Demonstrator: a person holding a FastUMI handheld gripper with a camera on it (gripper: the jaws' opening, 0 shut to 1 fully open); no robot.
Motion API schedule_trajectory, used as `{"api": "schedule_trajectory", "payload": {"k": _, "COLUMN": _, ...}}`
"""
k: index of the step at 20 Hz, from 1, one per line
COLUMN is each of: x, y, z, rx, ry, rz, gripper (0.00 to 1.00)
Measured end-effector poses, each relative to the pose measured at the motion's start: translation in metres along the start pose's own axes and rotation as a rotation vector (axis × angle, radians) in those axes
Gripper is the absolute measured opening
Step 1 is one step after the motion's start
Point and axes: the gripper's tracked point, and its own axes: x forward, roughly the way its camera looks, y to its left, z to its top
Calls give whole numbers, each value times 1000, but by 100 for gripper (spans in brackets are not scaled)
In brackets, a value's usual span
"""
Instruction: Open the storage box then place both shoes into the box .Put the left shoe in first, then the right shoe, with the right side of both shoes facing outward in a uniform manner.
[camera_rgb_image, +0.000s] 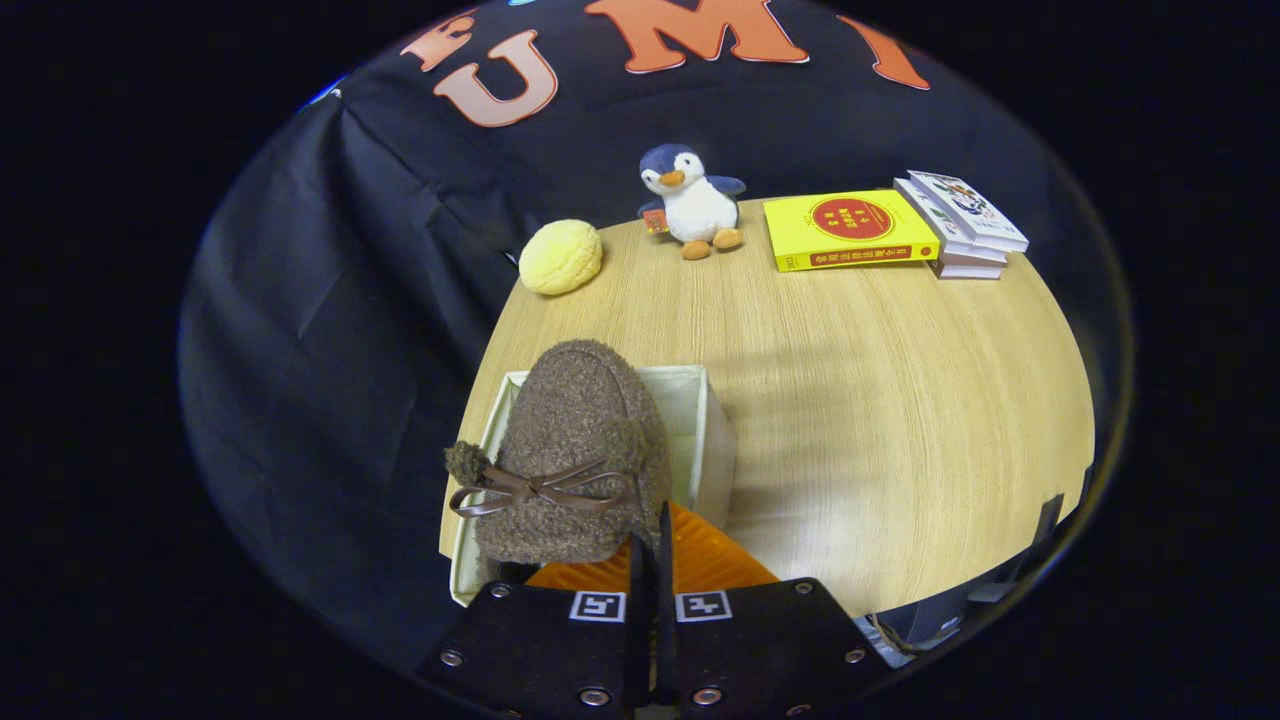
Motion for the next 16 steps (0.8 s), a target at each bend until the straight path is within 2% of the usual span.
{"api": "schedule_trajectory", "payload": {"k": 5, "x": 31, "y": -1, "z": -9, "rx": -29, "ry": 6, "rz": -119, "gripper": 5}}
{"api": "schedule_trajectory", "payload": {"k": 10, "x": 47, "y": 3, "z": -27, "rx": -56, "ry": 35, "rz": -179, "gripper": 7}}
{"api": "schedule_trajectory", "payload": {"k": 13, "x": 50, "y": 4, "z": -31, "rx": -123, "ry": 38, "rz": -222, "gripper": 11}}
{"api": "schedule_trajectory", "payload": {"k": 14, "x": 51, "y": 6, "z": -35, "rx": -128, "ry": 46, "rz": -221, "gripper": 16}}
{"api": "schedule_trajectory", "payload": {"k": 16, "x": 49, "y": 6, "z": -45, "rx": -140, "ry": 77, "rz": -222, "gripper": 19}}
